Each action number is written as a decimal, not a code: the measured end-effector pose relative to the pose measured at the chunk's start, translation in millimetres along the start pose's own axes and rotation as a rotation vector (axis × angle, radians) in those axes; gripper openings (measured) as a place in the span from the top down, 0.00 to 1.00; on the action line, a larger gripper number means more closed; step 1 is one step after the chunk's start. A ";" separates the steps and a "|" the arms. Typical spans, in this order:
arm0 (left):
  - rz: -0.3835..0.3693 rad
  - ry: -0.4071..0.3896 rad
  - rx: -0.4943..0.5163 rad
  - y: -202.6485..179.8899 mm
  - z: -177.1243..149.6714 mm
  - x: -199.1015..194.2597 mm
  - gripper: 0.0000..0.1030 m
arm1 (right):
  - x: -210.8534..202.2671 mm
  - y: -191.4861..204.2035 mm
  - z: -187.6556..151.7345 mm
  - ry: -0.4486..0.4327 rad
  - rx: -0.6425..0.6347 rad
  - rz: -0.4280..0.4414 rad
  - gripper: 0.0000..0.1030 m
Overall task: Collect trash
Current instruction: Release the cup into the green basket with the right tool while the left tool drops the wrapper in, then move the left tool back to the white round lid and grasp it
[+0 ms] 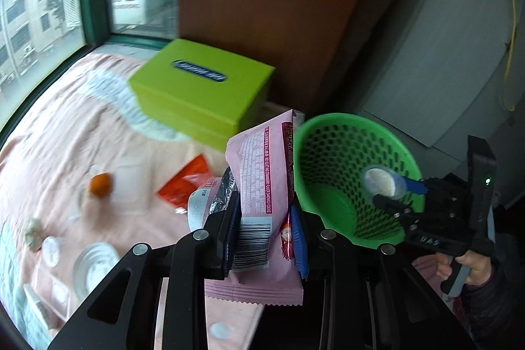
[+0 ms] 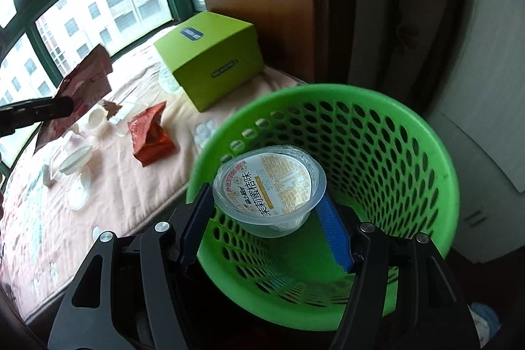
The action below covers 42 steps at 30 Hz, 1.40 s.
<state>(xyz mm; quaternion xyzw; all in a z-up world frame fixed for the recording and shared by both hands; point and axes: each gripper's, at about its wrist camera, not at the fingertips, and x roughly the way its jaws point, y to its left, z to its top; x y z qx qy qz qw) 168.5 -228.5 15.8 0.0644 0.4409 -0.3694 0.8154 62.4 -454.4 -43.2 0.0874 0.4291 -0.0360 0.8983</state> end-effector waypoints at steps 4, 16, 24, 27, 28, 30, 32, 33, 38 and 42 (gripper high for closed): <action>-0.031 0.014 0.029 -26.5 10.6 15.0 0.73 | -5.9 -11.0 -2.7 -0.006 0.019 -0.002 0.31; -0.114 0.064 0.065 -85.2 29.9 61.7 0.73 | -42.9 -37.1 -11.5 -0.066 0.039 -0.050 0.31; -0.141 0.112 0.060 -109.3 25.6 89.4 0.65 | -60.9 -47.6 -21.8 -0.099 0.058 -0.065 0.27; -0.148 0.117 0.049 -108.2 22.8 97.5 0.55 | -63.6 -51.3 -25.8 -0.099 0.075 -0.062 0.27; -0.152 0.119 0.043 -108.1 21.5 98.7 0.53 | -64.0 -51.7 -27.0 -0.099 0.076 -0.063 0.27; -0.168 0.121 0.030 -107.0 19.3 98.9 0.49 | -64.7 -51.5 -28.6 -0.098 0.077 -0.064 0.27; -0.171 0.117 0.027 -104.7 16.8 97.3 0.45 | -65.3 -49.1 -29.8 -0.099 0.078 -0.061 0.27; -0.168 0.115 0.026 -103.8 15.5 96.3 0.45 | -65.7 -48.0 -29.7 -0.099 0.076 -0.059 0.27; -0.154 0.088 -0.001 -86.5 6.1 77.7 0.44 | -66.4 -36.4 -28.7 -0.100 0.058 -0.040 0.27; -0.107 0.057 -0.030 -66.6 -4.0 54.7 0.43 | -62.3 -17.2 -26.2 -0.092 0.028 -0.016 0.27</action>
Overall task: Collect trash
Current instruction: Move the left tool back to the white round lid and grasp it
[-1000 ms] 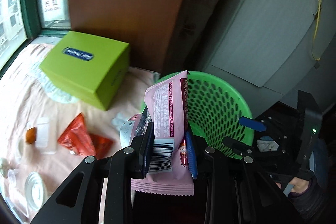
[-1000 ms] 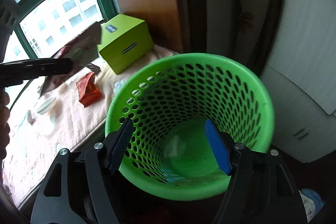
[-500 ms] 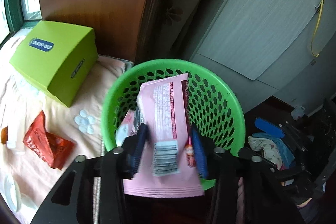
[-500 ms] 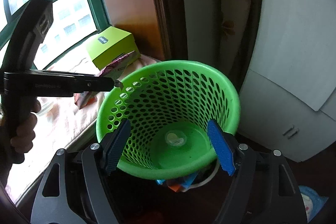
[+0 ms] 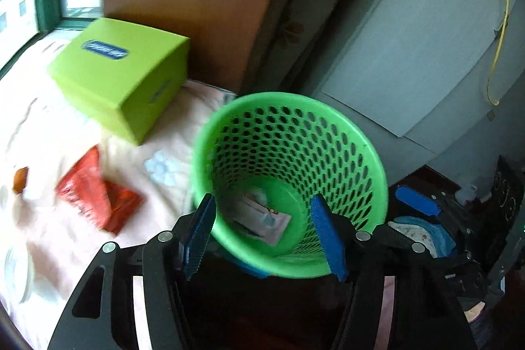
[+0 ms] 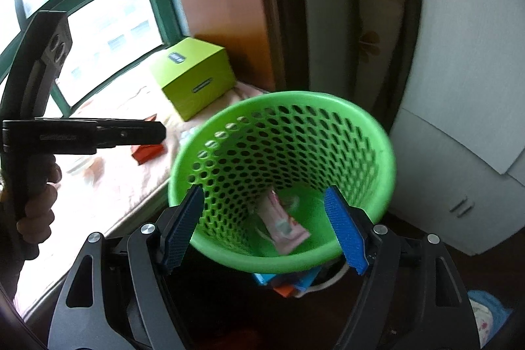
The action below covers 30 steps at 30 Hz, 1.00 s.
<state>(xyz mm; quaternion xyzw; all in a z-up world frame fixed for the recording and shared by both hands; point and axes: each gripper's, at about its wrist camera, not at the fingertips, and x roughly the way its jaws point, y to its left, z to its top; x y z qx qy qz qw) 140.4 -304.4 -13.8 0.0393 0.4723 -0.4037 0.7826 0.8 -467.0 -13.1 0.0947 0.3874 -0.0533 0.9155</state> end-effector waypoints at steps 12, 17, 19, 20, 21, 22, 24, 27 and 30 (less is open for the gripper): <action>0.210 -0.093 -0.161 90.3 -47.6 -78.0 0.43 | 29.9 80.2 4.5 0.045 -0.091 0.107 0.27; 0.283 -0.101 -0.280 143.5 -73.3 -100.6 0.42 | 44.3 116.6 2.8 0.068 -0.140 0.151 0.27; 0.314 -0.096 -0.321 161.4 -82.2 -104.0 0.32 | 47.9 125.6 1.8 0.075 -0.148 0.165 0.27; 0.330 -0.089 -0.339 169.3 -86.9 -105.0 0.31 | 50.1 130.1 1.7 0.079 -0.150 0.176 0.27; 0.337 -0.083 -0.352 176.2 -90.5 -105.2 0.31 | 52.3 134.4 1.7 0.084 -0.154 0.185 0.27; 0.342 -0.076 -0.367 183.8 -93.6 -104.0 0.29 | 53.6 137.2 1.4 0.087 -0.158 0.189 0.27; 0.356 -0.058 -0.396 197.3 -97.7 -99.9 0.21 | 56.3 142.0 1.6 0.092 -0.168 0.199 0.27; 0.365 -0.043 -0.418 210.4 -105.1 -91.8 0.18 | 60.3 144.5 2.8 0.100 -0.173 0.213 0.26; 0.355 -0.023 -0.463 230.1 -105.4 -82.8 0.13 | 64.1 144.5 2.4 0.108 -0.173 0.222 0.25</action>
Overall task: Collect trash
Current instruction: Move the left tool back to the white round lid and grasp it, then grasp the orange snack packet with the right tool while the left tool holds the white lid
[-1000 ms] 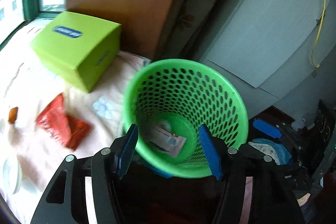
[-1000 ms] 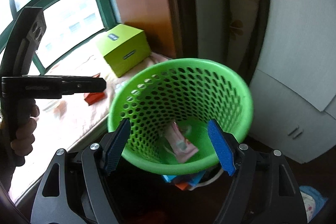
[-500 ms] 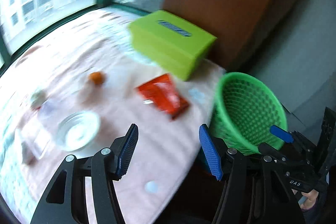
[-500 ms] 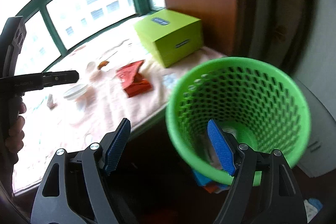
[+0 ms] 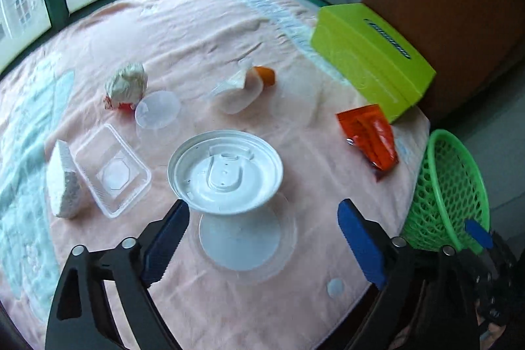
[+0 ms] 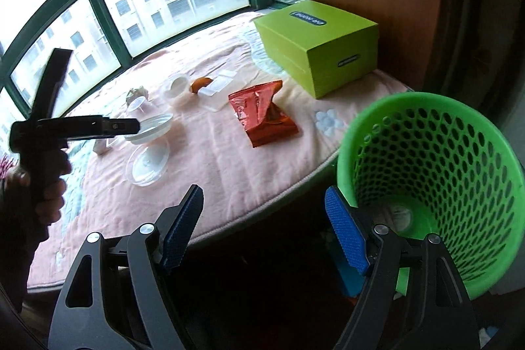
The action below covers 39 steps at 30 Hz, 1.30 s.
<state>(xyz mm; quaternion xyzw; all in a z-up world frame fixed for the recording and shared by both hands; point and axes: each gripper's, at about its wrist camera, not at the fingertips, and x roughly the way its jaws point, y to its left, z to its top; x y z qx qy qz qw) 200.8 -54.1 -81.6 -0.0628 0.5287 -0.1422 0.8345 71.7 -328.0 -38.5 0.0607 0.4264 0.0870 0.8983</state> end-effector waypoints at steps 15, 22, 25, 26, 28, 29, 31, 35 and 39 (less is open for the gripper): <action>0.131 0.081 0.031 16.4 24.6 42.4 0.09 | 24.0 4.7 1.6 0.042 -0.003 0.047 0.25; 0.127 0.094 0.029 20.8 29.2 46.5 0.09 | 29.1 9.5 5.3 0.043 -0.008 0.060 0.25; 0.132 0.097 0.037 18.7 29.2 49.1 0.10 | 29.2 10.9 8.6 0.036 -0.011 0.060 0.25; 0.123 0.094 0.038 18.1 28.9 48.5 0.14 | 29.4 11.0 9.2 0.035 -0.012 0.059 0.25; 0.118 0.086 0.036 17.6 28.1 46.3 0.14 | 31.5 10.4 11.5 0.033 -0.012 0.056 0.25; 0.110 0.082 0.035 17.3 27.2 44.7 0.15 | 32.7 10.0 12.4 0.034 -0.012 0.054 0.25; 0.104 0.072 0.033 16.7 25.5 40.7 0.15 | 36.0 9.2 15.9 0.031 -0.014 0.048 0.25; 0.065 0.044 0.017 15.1 22.4 26.9 0.15 | 48.3 5.9 27.5 0.034 -0.001 0.039 0.25; 0.030 0.006 0.019 10.7 19.5 8.3 0.15 | 66.4 1.2 41.8 0.046 0.019 0.028 0.25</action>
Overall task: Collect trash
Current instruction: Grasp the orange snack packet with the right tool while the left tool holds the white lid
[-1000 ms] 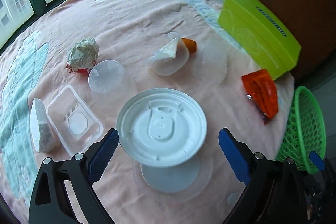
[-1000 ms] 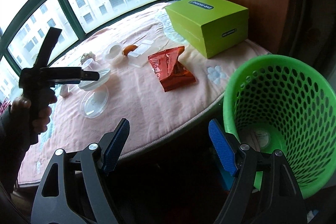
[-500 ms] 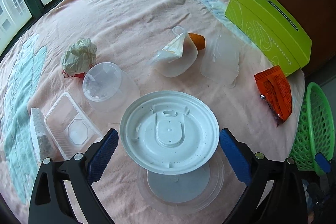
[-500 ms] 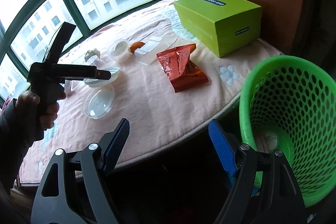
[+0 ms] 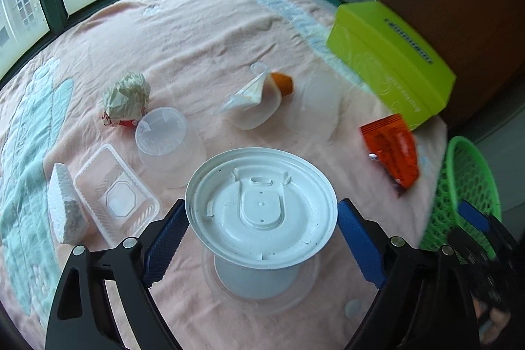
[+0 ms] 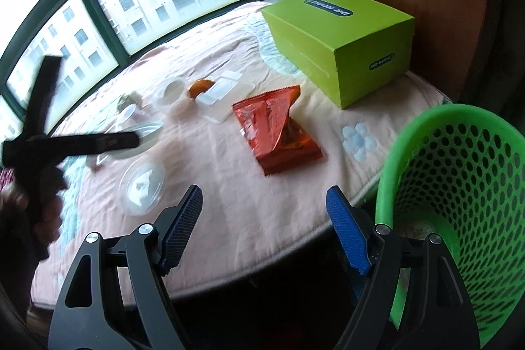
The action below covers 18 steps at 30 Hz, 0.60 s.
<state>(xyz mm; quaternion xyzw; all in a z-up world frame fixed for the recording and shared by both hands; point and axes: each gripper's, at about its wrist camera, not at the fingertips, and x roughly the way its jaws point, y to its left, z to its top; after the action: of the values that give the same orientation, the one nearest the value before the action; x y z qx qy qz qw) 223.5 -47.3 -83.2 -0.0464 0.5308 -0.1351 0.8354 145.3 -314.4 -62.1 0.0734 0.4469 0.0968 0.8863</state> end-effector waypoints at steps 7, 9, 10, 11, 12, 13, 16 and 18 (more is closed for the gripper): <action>-0.046 -0.053 0.000 -1.1 -1.8 -28.3 0.15 | 42.8 -0.9 28.3 0.054 -0.030 -0.034 0.26; -0.057 -0.064 -0.004 -1.0 -2.1 -34.7 0.15 | 56.2 -0.7 32.6 0.080 -0.041 -0.049 0.27; -0.063 -0.067 -0.006 -0.7 -2.2 -37.1 0.15 | 63.7 0.1 34.0 0.099 -0.047 -0.047 0.27; -0.069 -0.071 -0.007 -0.4 -2.1 -39.8 0.15 | 69.4 1.9 34.3 0.112 -0.054 -0.050 0.28; -0.071 -0.073 -0.008 -0.7 -1.6 -40.9 0.15 | 73.5 3.5 35.3 0.120 -0.064 -0.053 0.28; -0.072 -0.076 -0.009 -0.8 -1.1 -42.4 0.15 | 77.8 5.9 35.5 0.124 -0.083 -0.064 0.28; -0.081 -0.081 -0.011 0.4 -0.8 -45.8 0.15 | 86.3 6.9 36.6 0.128 -0.097 -0.101 0.28; -0.087 -0.082 -0.013 0.9 -0.7 -46.7 0.15 | 89.8 4.0 37.8 0.130 -0.086 -0.107 0.32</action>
<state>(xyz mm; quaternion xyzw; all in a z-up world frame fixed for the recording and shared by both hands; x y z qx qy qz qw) 204.4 -33.5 -42.8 -0.0805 0.4943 -0.1658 0.8495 227.6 -290.9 -108.8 0.0050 0.5024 0.0731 0.8615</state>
